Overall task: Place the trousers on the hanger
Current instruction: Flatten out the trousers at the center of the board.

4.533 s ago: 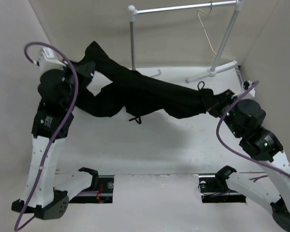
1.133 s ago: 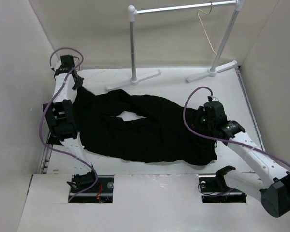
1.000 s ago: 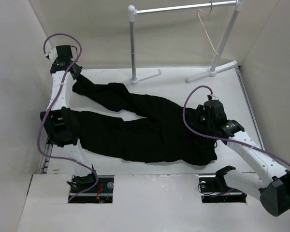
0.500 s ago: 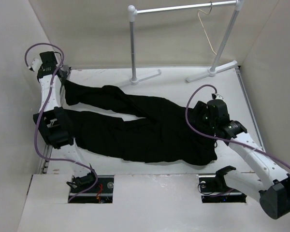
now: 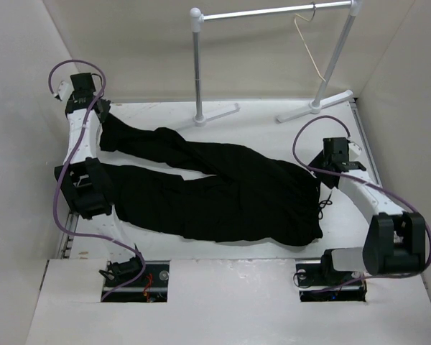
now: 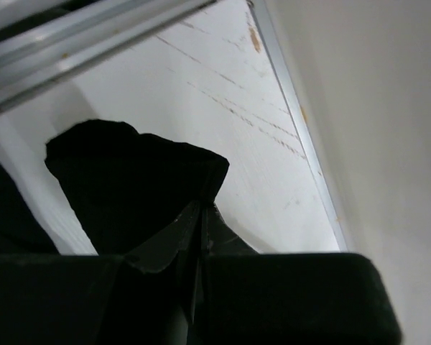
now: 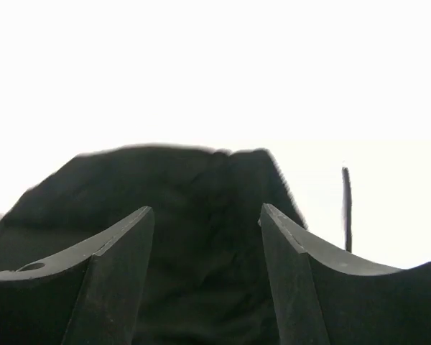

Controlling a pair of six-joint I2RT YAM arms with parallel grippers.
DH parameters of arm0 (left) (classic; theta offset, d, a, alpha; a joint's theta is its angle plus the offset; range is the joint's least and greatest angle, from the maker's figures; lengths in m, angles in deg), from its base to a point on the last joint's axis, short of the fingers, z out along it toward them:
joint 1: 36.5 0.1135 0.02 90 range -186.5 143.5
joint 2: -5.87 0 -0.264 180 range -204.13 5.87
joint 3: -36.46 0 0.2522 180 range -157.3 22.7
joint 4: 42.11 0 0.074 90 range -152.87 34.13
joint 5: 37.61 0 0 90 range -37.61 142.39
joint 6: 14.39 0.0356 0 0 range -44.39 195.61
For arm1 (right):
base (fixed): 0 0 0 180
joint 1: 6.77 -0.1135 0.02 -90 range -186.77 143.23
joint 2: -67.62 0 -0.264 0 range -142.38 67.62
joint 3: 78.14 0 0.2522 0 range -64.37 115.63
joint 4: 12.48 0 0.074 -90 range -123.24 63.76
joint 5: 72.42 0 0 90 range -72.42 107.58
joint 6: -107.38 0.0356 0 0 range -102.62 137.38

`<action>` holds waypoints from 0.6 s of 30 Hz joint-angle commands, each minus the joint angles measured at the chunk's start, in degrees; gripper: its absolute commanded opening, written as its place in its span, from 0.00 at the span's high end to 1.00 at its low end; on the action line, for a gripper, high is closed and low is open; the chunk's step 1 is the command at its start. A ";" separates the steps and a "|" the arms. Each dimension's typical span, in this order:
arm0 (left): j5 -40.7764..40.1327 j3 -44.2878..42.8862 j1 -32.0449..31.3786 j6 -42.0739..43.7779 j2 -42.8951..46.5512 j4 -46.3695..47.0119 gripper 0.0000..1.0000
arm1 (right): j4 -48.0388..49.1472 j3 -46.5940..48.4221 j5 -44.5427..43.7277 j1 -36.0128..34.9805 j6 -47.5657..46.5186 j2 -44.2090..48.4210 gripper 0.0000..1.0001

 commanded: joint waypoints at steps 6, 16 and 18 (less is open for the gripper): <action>3.66 -10.18 -5.01 -1.98 4.92 4.43 0.99 | 5.06 3.89 -2.59 4.98 2.19 -11.12 0.42; 11.73 -11.30 -4.13 -7.42 4.50 8.65 1.00 | 12.97 4.76 9.29 10.60 5.70 -12.81 0.92; 13.50 -16.48 -4.22 -9.18 3.00 8.91 1.00 | 14.72 5.12 8.94 11.83 6.40 -9.48 0.93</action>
